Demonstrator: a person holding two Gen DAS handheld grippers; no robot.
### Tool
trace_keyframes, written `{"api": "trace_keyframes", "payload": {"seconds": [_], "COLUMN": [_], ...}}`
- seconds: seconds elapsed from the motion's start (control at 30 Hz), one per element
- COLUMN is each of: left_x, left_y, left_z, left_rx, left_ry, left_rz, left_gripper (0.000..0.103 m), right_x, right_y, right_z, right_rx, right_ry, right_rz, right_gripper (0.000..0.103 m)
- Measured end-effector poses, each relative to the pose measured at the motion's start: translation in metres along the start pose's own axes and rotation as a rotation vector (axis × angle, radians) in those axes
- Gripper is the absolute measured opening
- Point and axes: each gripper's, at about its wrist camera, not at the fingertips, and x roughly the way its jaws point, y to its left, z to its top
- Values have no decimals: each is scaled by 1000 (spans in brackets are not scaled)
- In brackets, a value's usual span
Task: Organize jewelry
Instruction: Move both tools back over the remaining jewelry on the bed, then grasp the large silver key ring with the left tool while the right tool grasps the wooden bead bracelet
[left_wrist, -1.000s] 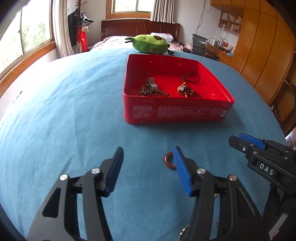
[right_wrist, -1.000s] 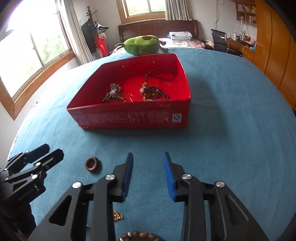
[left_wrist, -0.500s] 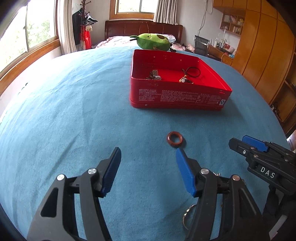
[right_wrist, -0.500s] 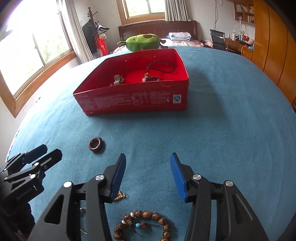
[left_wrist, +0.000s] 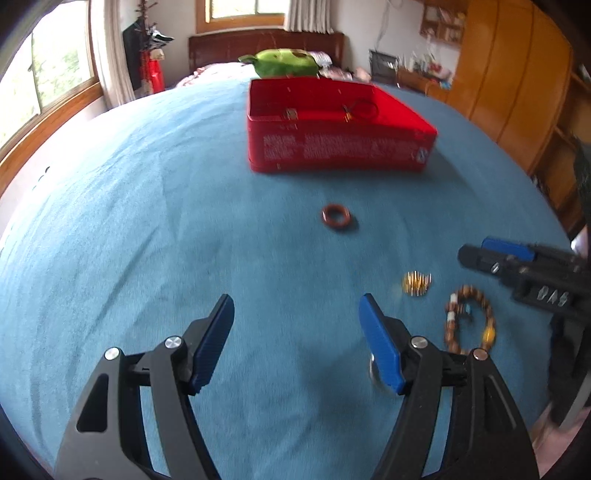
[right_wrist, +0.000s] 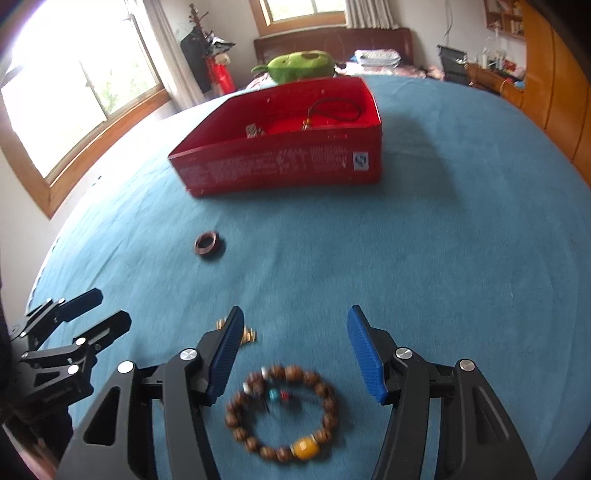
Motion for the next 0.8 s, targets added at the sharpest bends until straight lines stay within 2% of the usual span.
{"api": "trace_keyframes", "payload": {"seconds": [0.17,0.43,0.53,0.57,0.7,0.8], "left_x": [8,18,25,25,25,25], "left_y": [-10,-33,-34,-34,-30,-24], "left_z": [-17,-24,-25,-25,-21,-18], "left_rx": [43,116,124,133,129,121], "left_ry": [79,115,129,123,115,112], "left_rz": [-9,-5,7,9,11,10], "left_gripper": [69,69,64,62,34,21], "right_x": [-13,-22,-18,-17,-13,-11], "right_y": [-10,-11,-13,-13,-14,-15], "right_z": [-14,-20,-21,-21,-23,-24], "right_rx": [10,6,10,10,7,2], "right_ry": [32,28,40,44,76,92], "right_rz": [56,79,90,92,116,106], "right_gripper": [54,54,54,54,49,47]}}
